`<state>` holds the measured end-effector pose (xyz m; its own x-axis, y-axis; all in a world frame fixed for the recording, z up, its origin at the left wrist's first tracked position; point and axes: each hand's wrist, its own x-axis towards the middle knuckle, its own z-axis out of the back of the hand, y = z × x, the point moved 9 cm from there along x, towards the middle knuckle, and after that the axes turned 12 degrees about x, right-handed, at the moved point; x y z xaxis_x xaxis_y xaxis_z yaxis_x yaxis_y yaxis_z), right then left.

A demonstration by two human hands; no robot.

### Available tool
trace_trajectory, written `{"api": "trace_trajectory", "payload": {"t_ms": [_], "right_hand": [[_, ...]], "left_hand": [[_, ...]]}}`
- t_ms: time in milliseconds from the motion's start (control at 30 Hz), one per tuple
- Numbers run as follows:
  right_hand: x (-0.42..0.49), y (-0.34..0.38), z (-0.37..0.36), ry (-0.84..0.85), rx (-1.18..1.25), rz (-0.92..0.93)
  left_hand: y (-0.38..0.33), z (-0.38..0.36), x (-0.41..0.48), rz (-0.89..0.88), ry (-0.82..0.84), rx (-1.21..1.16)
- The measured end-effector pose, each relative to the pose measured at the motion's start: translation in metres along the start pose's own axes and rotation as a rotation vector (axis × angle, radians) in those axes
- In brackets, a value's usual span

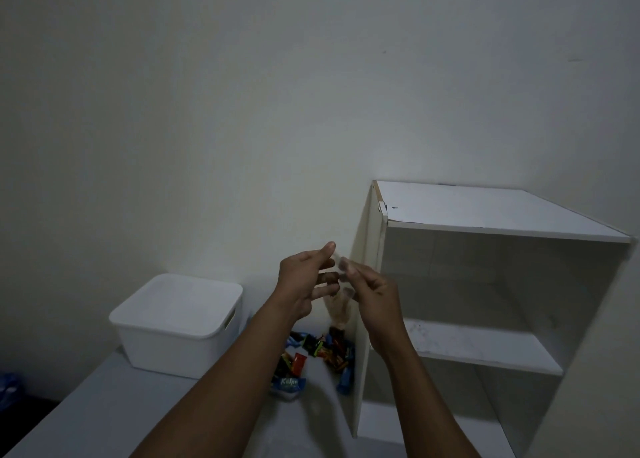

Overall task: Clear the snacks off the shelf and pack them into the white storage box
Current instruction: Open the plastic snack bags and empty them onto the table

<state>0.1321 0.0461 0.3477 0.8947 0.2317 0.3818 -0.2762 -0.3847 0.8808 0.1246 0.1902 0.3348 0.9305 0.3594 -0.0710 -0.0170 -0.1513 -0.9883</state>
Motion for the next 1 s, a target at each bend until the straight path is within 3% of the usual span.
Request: {"api": "trace_trajectory", "payload": {"t_ms": [200,333,600,1000], "right_hand": [[0.003,-0.01,0.002,0.045,0.052,-0.063],[0.005,-0.007,-0.003,0.01,0.095,-0.108],[0.021,-0.004,0.002,-0.044,-0.074,-0.102],[0.021,-0.007,0.005,-0.006,-0.296,-0.059]], "left_hand": [[0.0,0.001,0.001,-0.036,0.065,-0.018],[-0.004,0.0,-0.002,-0.098,0.123,0.098],[-0.007,-0.002,-0.003,-0.183,0.179,0.301],[0.002,0.004,0.008,-0.152,0.117,0.228]]}}
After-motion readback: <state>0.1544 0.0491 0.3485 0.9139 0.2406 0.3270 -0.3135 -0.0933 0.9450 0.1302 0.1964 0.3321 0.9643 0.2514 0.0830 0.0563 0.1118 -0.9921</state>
